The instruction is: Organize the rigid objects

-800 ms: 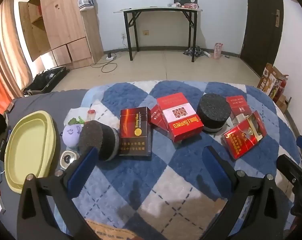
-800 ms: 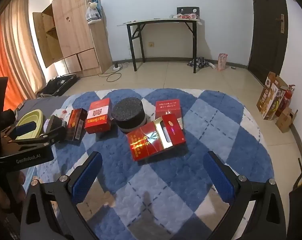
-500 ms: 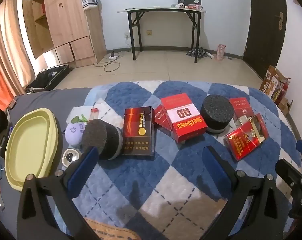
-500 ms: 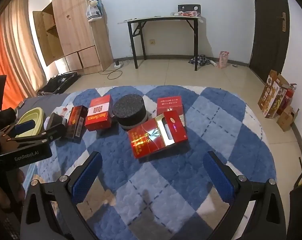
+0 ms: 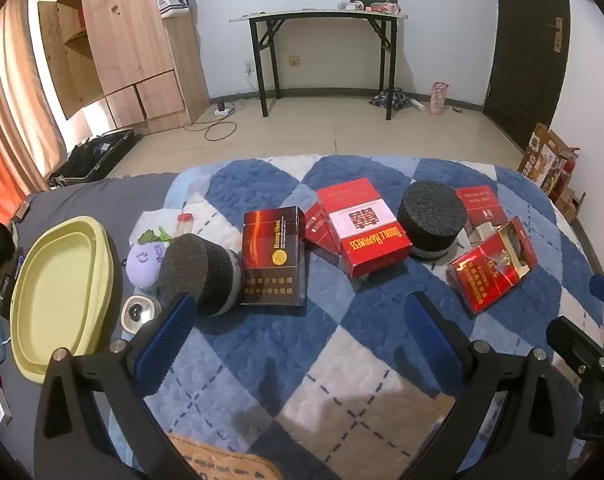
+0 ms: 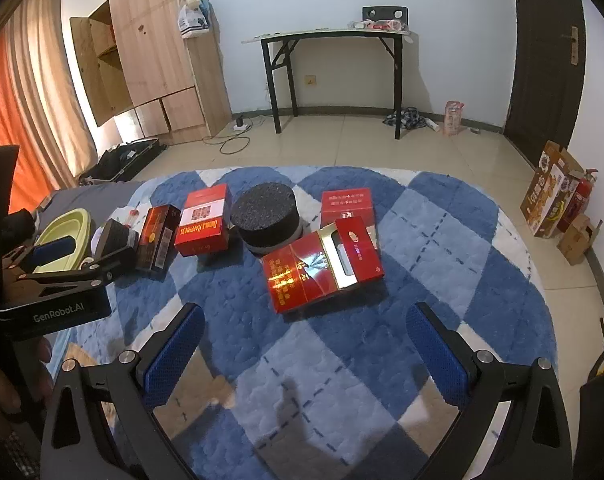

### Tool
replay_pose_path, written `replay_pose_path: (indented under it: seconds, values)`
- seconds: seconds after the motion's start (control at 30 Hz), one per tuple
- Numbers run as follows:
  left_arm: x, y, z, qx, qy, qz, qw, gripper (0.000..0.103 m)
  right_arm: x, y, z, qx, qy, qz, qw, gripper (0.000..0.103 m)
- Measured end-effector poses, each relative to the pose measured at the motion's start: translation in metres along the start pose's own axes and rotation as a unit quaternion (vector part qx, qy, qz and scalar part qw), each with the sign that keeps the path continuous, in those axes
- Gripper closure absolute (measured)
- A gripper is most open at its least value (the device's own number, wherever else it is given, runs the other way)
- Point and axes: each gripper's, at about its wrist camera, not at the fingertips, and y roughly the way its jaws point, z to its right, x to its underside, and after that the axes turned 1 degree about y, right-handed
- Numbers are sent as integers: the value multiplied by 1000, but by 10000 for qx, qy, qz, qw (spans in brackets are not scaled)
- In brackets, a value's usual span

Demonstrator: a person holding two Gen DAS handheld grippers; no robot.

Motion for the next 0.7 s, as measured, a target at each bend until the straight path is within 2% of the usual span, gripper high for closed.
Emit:
replay_pose_path:
  seconds: [0.2, 0.3, 0.7]
  values:
    - [0, -1, -3, -14, -87, 9, 10000, 0, 2, 2, 0, -17, -16, -16, 10000, 0]
    - [0, -2, -6, -215, -154, 5, 9996, 0, 2, 3, 1, -39, -3, -41, 10000, 0]
    - [1, 3, -9, -113, -214, -95, 9997, 0, 2, 6, 0, -33, -14, -90, 10000, 0]
